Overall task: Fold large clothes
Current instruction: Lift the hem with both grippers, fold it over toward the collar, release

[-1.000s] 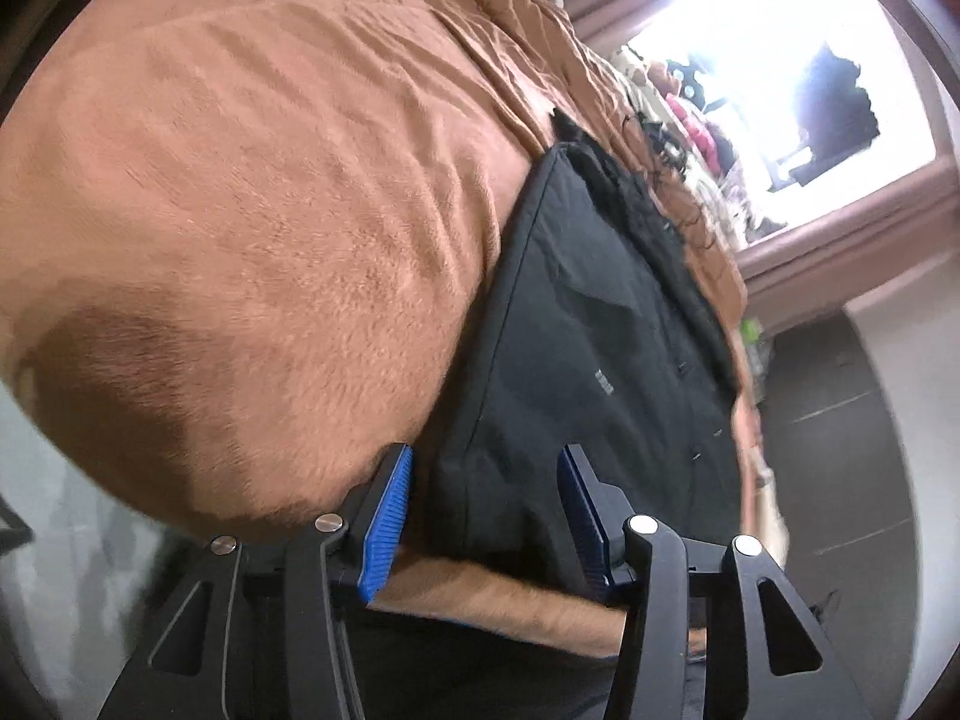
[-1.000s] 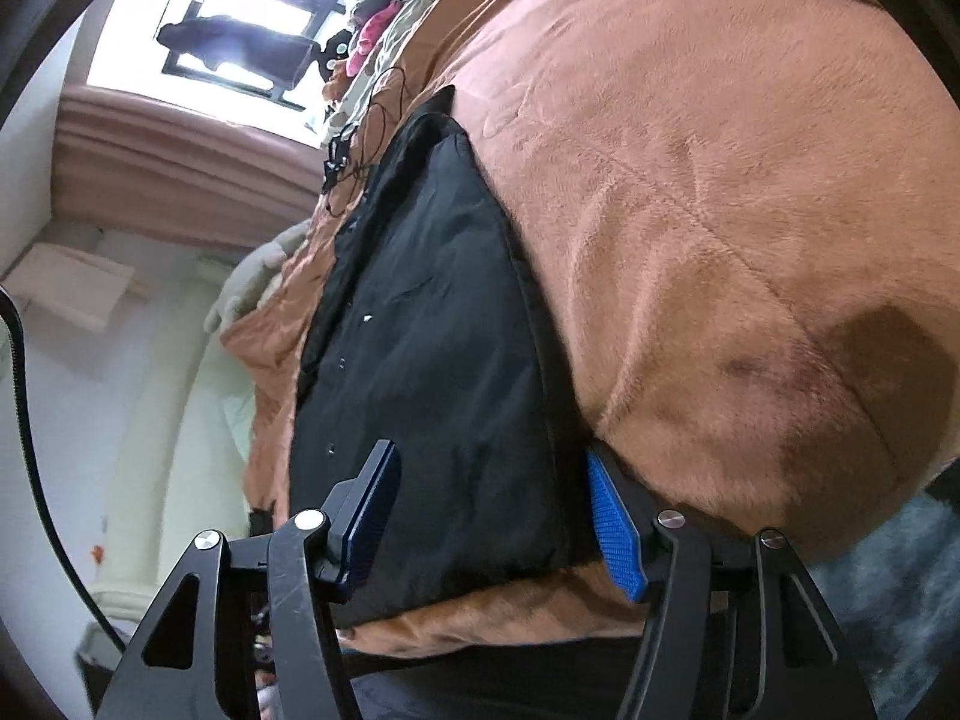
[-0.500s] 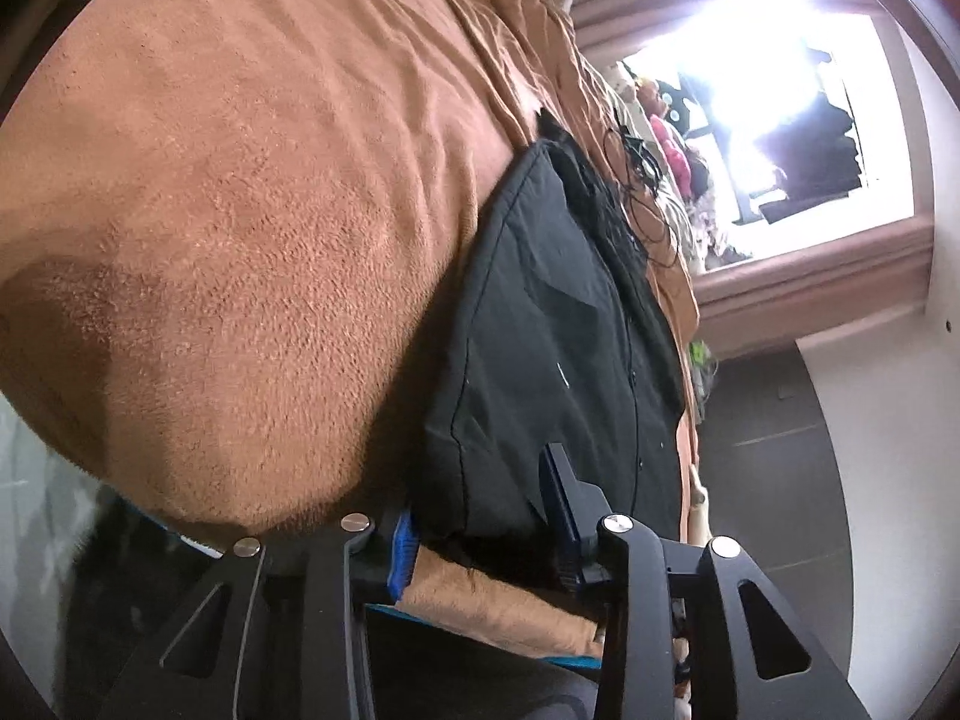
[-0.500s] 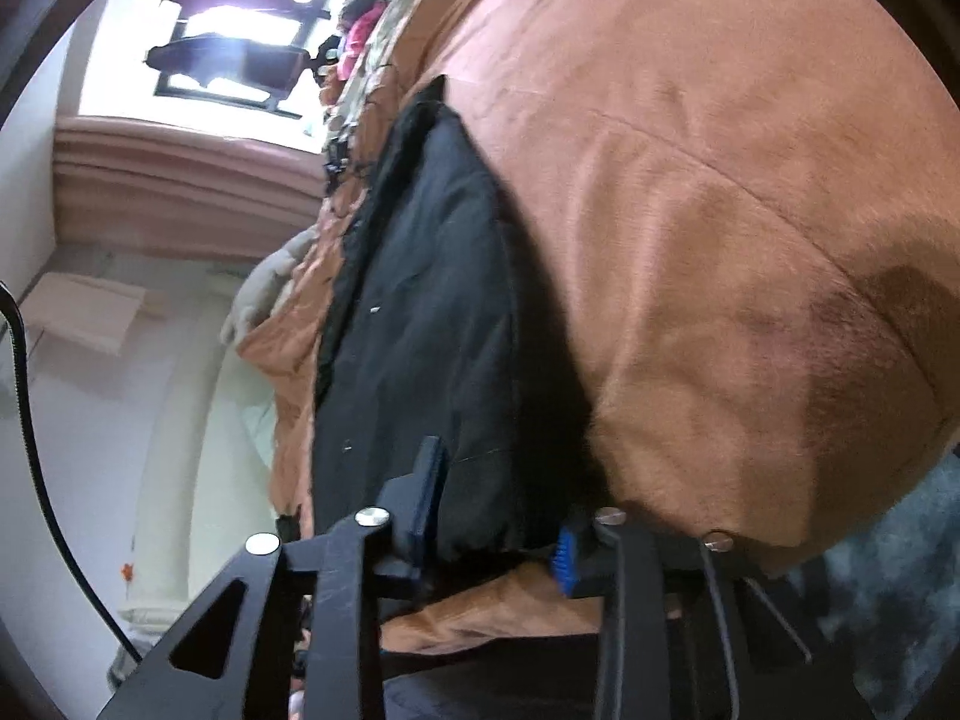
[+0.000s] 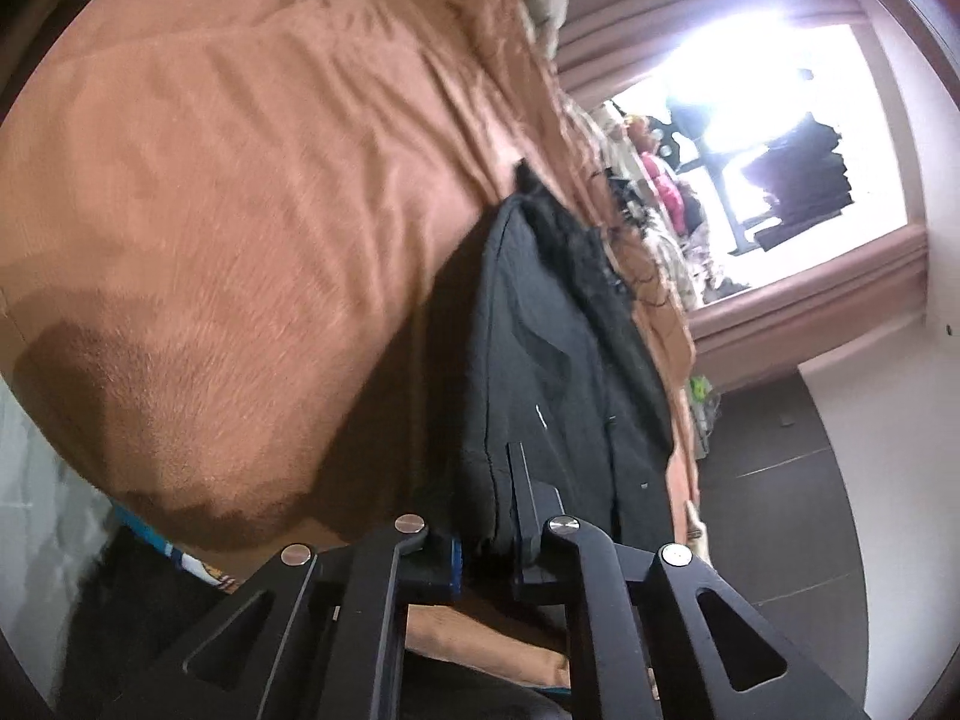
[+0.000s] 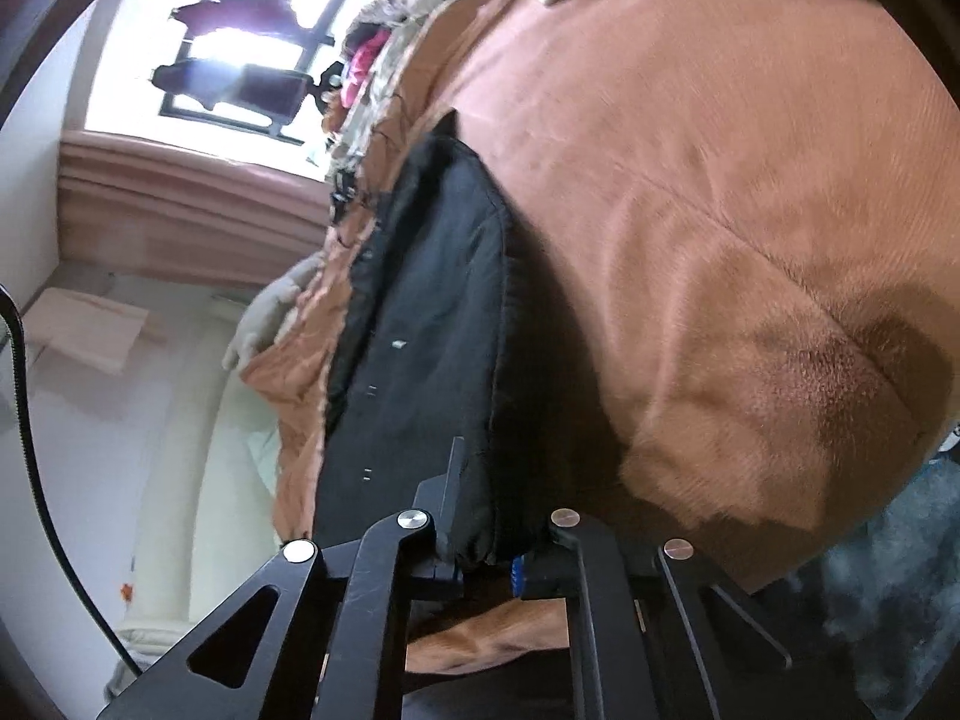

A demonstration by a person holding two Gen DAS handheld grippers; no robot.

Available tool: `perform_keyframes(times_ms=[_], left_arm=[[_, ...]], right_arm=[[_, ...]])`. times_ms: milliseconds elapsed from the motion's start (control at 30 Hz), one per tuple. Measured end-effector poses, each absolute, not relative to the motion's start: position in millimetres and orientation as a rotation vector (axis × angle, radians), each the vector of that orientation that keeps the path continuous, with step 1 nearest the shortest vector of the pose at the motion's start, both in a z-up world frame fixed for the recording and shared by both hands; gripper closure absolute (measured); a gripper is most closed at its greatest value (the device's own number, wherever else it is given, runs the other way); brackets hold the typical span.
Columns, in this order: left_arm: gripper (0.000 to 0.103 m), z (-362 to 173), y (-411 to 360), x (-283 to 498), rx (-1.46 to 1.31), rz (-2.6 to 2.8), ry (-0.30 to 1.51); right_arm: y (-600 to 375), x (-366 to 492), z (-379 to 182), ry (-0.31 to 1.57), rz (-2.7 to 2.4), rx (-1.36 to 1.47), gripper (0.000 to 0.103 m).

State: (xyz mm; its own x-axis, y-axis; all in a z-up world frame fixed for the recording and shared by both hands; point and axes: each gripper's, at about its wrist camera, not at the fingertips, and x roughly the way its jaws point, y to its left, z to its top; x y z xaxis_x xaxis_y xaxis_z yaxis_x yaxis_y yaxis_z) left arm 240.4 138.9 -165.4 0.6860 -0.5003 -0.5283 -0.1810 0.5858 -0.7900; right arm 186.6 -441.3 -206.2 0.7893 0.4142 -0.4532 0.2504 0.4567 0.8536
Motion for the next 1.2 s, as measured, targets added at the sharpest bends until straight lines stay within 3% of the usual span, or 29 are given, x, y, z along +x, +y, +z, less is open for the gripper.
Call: perform_keyframes(times_ms=[1200], left_arm=[[0.094, -54, 170, 65, -1.005, -0.318, 0.584]], right_arm=[[-409, 28, -78, 0.462, 0.305, 1.013, 0.093]])
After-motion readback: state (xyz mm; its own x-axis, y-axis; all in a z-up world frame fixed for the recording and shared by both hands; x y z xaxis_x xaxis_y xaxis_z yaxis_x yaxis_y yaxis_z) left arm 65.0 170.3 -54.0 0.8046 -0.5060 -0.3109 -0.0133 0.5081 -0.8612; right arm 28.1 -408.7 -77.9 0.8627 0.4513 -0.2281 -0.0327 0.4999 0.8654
